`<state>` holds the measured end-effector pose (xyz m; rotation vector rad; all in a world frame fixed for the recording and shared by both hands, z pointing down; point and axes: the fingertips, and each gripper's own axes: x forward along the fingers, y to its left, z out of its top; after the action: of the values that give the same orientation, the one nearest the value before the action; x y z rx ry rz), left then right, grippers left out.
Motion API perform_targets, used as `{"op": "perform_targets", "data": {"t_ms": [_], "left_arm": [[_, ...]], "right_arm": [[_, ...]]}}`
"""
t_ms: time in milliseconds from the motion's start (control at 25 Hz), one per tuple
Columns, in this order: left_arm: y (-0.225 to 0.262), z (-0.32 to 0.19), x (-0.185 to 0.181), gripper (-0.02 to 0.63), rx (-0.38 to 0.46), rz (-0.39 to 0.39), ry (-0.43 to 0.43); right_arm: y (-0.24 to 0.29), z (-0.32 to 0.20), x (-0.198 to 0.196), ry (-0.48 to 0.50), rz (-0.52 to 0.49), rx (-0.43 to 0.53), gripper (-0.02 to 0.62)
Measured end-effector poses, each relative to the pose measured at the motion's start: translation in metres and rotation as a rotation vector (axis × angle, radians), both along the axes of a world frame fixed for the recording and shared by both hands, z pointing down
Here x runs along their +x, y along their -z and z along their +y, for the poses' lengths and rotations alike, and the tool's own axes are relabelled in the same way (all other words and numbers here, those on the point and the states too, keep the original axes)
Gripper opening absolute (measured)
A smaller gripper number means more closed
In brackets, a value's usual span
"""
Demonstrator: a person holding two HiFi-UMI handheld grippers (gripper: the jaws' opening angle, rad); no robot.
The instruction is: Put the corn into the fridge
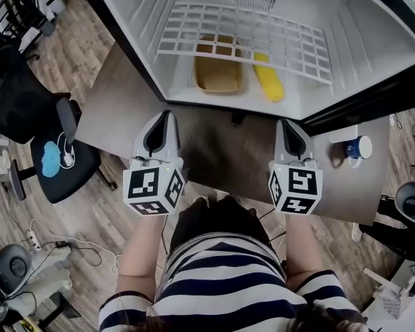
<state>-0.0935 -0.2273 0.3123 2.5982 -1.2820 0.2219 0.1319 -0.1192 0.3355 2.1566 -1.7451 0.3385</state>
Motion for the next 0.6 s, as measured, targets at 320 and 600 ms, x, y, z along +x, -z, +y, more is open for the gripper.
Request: {"op": "perform_targets", "data": {"t_ms": [320,600], "left_arm": [[-0.001,0.009,-0.01,0.0,-0.015,-0.023,-0.015],[-0.001,0.017,-0.012,0.0,-0.027,-0.037,-0.025]], "right_arm": [[-0.007,0.015,-0.007,-0.003,-0.054,-0.037,-0.003],[-0.005,0.02,-0.011,0.024,-0.127,-0.04,-0.005]]}}
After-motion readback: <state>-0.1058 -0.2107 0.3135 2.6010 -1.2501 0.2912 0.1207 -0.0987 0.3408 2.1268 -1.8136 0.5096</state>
